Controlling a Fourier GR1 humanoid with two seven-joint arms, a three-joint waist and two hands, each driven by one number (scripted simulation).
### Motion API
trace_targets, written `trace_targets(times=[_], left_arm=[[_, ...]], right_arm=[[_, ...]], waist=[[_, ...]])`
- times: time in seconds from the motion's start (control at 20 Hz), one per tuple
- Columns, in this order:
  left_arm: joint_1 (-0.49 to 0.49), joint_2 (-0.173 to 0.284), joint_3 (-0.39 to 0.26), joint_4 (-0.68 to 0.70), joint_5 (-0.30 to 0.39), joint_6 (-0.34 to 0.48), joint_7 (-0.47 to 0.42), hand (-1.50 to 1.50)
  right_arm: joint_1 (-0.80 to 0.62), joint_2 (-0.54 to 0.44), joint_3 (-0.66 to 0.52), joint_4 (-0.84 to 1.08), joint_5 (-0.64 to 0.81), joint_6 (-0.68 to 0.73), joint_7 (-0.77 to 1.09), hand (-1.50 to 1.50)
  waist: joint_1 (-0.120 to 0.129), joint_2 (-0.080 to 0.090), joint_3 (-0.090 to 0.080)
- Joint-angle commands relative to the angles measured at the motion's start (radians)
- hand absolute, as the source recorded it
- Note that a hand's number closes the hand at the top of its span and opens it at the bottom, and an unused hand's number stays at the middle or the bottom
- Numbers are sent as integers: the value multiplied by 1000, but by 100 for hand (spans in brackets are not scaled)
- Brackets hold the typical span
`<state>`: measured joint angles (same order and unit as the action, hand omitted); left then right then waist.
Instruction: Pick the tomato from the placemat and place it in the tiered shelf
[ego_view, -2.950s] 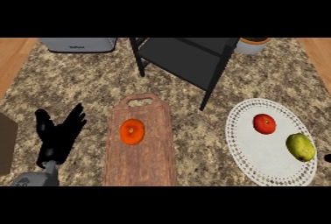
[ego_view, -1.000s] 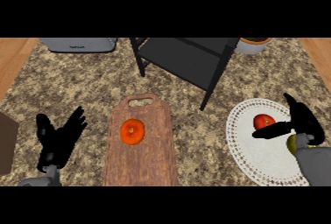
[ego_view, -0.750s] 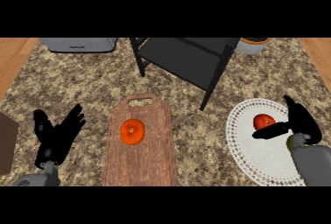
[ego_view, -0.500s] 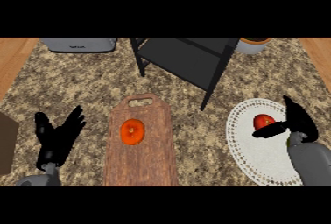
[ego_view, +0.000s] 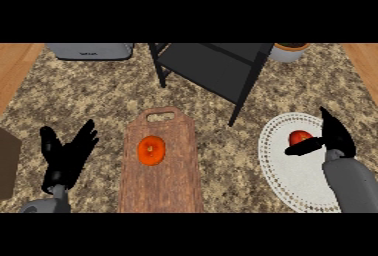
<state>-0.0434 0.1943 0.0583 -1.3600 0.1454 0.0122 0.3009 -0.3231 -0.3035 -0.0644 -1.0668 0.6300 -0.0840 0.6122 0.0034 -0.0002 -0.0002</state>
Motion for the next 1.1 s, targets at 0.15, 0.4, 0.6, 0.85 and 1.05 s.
trace_targets(times=[0.15,0.4,0.6,0.85,1.05], left_arm=[[-5,-7,8,26,-4,-17,-25,0],[-76,-13,19,60,-20,8,13,0],[-22,-1,31,56,-17,-25,-38,0],[-66,-13,-16,32,-21,-43,16,0],[-85,-50,-58,39,-37,-42,8,0]], right_arm=[[-1,1,71,130,-8,157,-146,150],[-39,50,56,143,7,71,-201,150],[38,87,90,17,25,41,-194,150],[-209,296,298,71,73,-112,119,150],[-361,299,405,84,69,-161,279,150]], waist=[[3,3,0],[-2,2,0],[-6,-1,0],[81,8,0],[160,17,0]])
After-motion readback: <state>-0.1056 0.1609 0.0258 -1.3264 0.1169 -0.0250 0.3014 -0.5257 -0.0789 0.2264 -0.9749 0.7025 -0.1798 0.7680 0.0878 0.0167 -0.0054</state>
